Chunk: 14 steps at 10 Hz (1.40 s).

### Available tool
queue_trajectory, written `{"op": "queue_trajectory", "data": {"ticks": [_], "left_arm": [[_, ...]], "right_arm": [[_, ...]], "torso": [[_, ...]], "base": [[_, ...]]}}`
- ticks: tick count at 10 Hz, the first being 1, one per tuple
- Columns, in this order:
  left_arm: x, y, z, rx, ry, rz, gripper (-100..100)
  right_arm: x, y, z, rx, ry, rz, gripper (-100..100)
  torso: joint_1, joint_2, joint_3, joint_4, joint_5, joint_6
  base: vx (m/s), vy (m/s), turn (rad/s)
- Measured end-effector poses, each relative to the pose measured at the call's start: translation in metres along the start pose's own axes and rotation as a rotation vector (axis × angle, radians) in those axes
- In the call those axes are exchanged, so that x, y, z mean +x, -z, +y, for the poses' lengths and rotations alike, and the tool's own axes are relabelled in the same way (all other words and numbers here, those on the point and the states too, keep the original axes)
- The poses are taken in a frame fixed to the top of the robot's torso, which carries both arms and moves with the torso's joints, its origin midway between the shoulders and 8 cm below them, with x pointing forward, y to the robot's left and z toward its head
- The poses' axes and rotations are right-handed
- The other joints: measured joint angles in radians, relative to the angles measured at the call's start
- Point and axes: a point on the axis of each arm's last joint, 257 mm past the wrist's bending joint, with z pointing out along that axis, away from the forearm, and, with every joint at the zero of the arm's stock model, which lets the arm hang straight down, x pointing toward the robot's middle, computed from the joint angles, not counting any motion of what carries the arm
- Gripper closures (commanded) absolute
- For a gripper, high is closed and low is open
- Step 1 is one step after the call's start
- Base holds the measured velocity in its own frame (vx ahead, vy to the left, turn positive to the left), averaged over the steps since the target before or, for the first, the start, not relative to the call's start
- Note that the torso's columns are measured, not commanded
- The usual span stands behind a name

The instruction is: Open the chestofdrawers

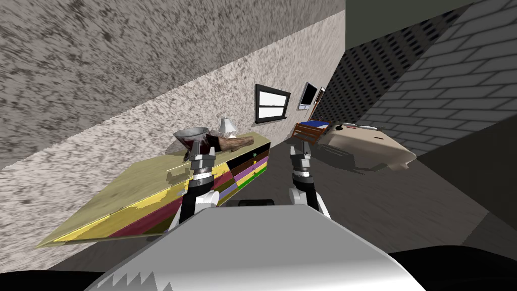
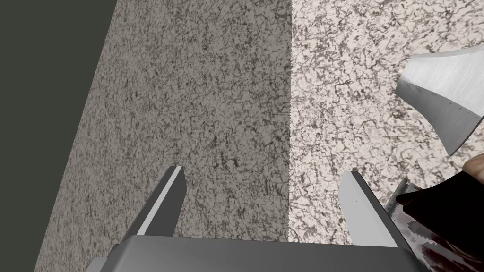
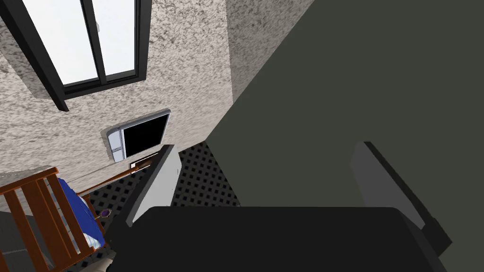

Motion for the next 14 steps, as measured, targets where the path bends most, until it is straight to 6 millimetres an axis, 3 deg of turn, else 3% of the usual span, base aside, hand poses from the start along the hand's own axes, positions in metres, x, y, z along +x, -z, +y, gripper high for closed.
{"op": "queue_trajectory", "data": {"ticks": [2,9,10,11,14], "left_arm": [[0.0,0.0,0.0,0.0,0.0,0.0,0],[0.0,0.0,0.0,0.0,0.0,0.0,0],[0.0,0.0,0.0,0.0,0.0,0.0,-100],[0.001,0.0,0.002,-0.006,-0.008,0.015,-100],[0.003,0.003,0.014,-0.034,-0.038,0.064,-100]], "right_arm": [[0.0,0.0,0.0,0.0,0.0,0.0,0],[0.0,0.0,0.0,0.0,0.0,0.0,0],[0.0,0.0,0.0,0.0,0.0,0.0,0],[0.0,0.0,0.0,0.0,0.0,0.0,0],[0.0,0.0,0.0,0.0,0.0,0.0,0]], "torso": [[0.0,0.104,-0.209,0.105,0.0,0.0],[0.0,0.618,-1.234,0.617,0.0,0.0],[0.0,0.691,-1.382,0.691,0.0,0.0],[-0.001,0.724,-1.451,0.724,0.0,0.0],[-0.001,0.736,-1.477,0.737,0.0,0.0]], "base": [[0.0,0.0,0.0],[0.0,0.0,0.0],[0.019,-0.017,0.009],[0.032,-0.035,0.019],[0.064,-0.066,0.027]]}}
